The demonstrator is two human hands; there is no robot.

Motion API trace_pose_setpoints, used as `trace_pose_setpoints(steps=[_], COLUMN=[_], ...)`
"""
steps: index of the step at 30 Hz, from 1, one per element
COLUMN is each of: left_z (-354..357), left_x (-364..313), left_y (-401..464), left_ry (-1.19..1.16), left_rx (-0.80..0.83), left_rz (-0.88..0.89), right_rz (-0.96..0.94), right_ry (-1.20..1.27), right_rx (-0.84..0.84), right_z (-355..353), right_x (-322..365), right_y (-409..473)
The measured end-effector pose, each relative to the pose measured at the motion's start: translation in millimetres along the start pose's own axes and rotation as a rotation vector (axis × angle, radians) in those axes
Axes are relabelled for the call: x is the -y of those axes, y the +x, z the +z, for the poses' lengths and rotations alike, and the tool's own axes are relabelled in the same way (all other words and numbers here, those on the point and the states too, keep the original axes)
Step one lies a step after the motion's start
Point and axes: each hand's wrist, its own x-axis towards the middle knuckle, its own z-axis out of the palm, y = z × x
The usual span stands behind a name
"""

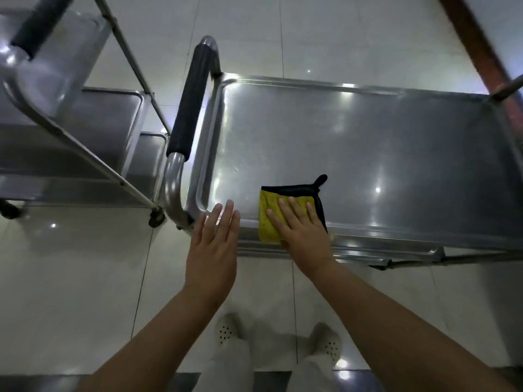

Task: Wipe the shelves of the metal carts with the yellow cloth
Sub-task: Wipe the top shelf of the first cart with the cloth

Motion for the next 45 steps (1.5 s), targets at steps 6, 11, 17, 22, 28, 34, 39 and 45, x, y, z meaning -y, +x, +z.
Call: trace_pose_setpoints(steps=[6, 11, 17, 22, 28, 34, 39, 45], left_z=[15.4, 29.4, 34.6, 38.5, 49.4, 50.9, 52.6, 43.2], left_x=[-91.0, -182.9, -298.3, -366.2, -415.0, -447.0, -466.0, -473.8], left_y=[13.0, 30.1, 61.2, 81.1, 106.8, 137.7, 177.5, 244.9], left_ry=[-0.044, -0.045, -0.076, -0.067, -0.052, -0.061, -0.071, -0.102], left_rx=[0.019, 0.095, 0.101, 0.122, 0.170, 0.218, 0.189, 0.368], left_rz=[0.034, 0.069, 0.130, 0.204, 0.288, 0.325, 0.379, 0.369], right_rz=[0.030, 0.065, 0.135, 0.226, 0.295, 0.346, 0.368, 0.487], right_ry=[-0.010, 0.001, 0.035, 0.052, 0.098, 0.170, 0.231, 0.280], right_rx=[-0.036, -0.001, 0.042, 0.102, 0.120, 0.129, 0.215, 0.438], right_z=[8.3, 8.9, 7.4, 3.1, 3.5, -4.0, -12.8, -26.7], right_x=[-81.7, -158.9, -254.8, -323.8, -384.2, -424.8, -441.6, -443.2], right_y=[-51.0, -101.8, -158.1, -198.3, -238.4, -266.9, -275.2, -258.7])
